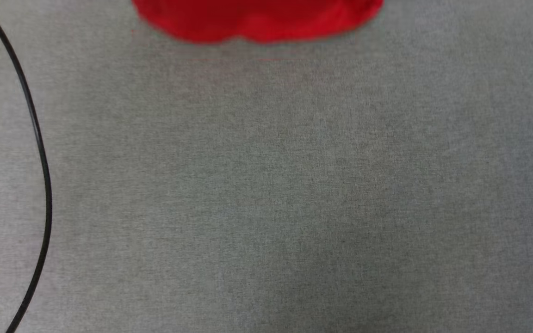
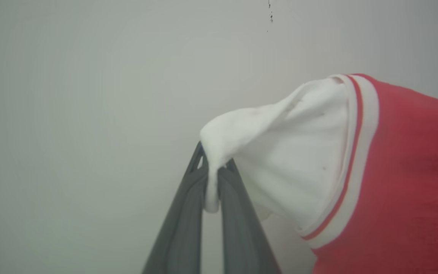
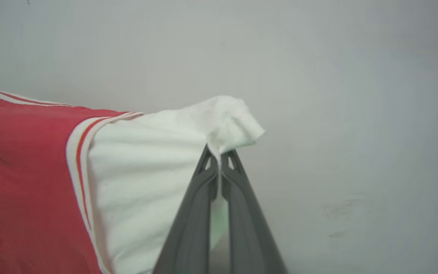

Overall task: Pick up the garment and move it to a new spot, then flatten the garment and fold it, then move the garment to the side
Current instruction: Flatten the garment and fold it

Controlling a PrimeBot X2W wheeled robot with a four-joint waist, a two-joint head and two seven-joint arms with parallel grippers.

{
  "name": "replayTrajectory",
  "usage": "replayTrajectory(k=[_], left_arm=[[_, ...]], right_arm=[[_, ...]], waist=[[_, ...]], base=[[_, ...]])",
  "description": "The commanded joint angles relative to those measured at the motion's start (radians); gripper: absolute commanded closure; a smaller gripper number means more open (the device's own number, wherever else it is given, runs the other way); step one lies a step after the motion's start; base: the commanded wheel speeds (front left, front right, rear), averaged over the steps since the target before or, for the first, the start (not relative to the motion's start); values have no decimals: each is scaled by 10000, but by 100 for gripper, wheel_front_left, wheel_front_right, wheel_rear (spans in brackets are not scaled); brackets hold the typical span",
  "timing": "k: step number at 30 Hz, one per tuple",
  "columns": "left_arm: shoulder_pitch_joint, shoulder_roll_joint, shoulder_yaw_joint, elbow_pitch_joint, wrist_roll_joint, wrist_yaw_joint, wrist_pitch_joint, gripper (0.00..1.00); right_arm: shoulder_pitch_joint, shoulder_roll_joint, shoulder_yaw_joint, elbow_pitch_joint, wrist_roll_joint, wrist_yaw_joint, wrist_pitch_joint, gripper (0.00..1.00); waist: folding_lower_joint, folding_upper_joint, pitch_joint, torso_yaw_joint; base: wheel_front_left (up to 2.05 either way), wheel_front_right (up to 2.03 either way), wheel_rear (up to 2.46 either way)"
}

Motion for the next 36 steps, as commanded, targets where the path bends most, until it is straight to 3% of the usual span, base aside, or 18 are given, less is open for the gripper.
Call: replayTrajectory(k=[1, 10, 19, 27, 36], left_arm=[[-318, -8, -3, 113, 70, -74, -157, 100], [-1641, -210, 25, 1122, 60, -225, -558, 100], [-1299, -631, 183, 2243, -572, -571, -637, 100], [313, -959, 299, 2820, -1204, -983, -976, 100], [3267, -1264, 329, 2671, -1568, -1191, -2321, 100]], right_arm=[[-359, -99, 114, 202, -80, -10, -177, 100], [-2236, 211, 973, 1542, 125, -10, -1095, 100], [-2574, 398, 1962, 2547, 863, -10, -1580, 100], [-1070, -18, 2720, 2749, 1999, -10, -1964, 100], [2332, -416, 3347, 2405, 3075, -10, -2396, 100]], waist=[[-3, 0, 250, -83], [-3, 0, 1466, -247], [-3, 0, 2154, -170], [-3, 0, 1933, -12], [-3, 0, 807, 118]], base=[[0, 0, 0], [0, 0, 0], [0, 0, 0], [0, 0, 0], [0, 0, 0]])
